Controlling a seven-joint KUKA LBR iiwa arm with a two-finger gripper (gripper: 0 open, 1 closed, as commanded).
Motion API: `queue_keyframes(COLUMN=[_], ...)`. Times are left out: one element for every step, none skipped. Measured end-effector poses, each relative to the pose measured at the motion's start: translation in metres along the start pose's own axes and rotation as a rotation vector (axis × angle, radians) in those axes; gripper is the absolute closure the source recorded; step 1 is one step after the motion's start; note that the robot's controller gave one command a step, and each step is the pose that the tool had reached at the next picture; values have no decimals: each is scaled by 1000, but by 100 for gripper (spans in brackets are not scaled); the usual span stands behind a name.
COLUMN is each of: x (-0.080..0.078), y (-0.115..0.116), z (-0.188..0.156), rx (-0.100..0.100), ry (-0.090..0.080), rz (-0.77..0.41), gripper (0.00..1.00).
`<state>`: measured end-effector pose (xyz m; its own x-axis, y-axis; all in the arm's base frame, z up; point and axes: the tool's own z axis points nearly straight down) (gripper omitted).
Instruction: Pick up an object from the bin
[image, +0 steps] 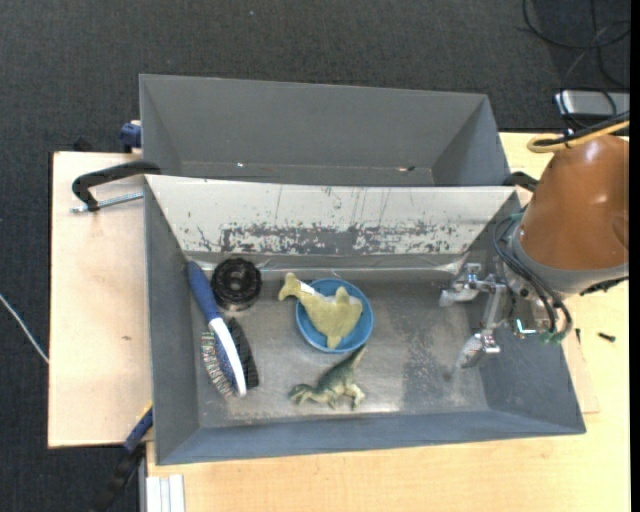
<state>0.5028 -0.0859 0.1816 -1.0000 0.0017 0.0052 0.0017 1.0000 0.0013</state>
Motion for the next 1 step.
queue_keyframes(x=[-73], y=[110], z=[68], rx=[-3], ry=[-11], rz=[-1], gripper=[0])
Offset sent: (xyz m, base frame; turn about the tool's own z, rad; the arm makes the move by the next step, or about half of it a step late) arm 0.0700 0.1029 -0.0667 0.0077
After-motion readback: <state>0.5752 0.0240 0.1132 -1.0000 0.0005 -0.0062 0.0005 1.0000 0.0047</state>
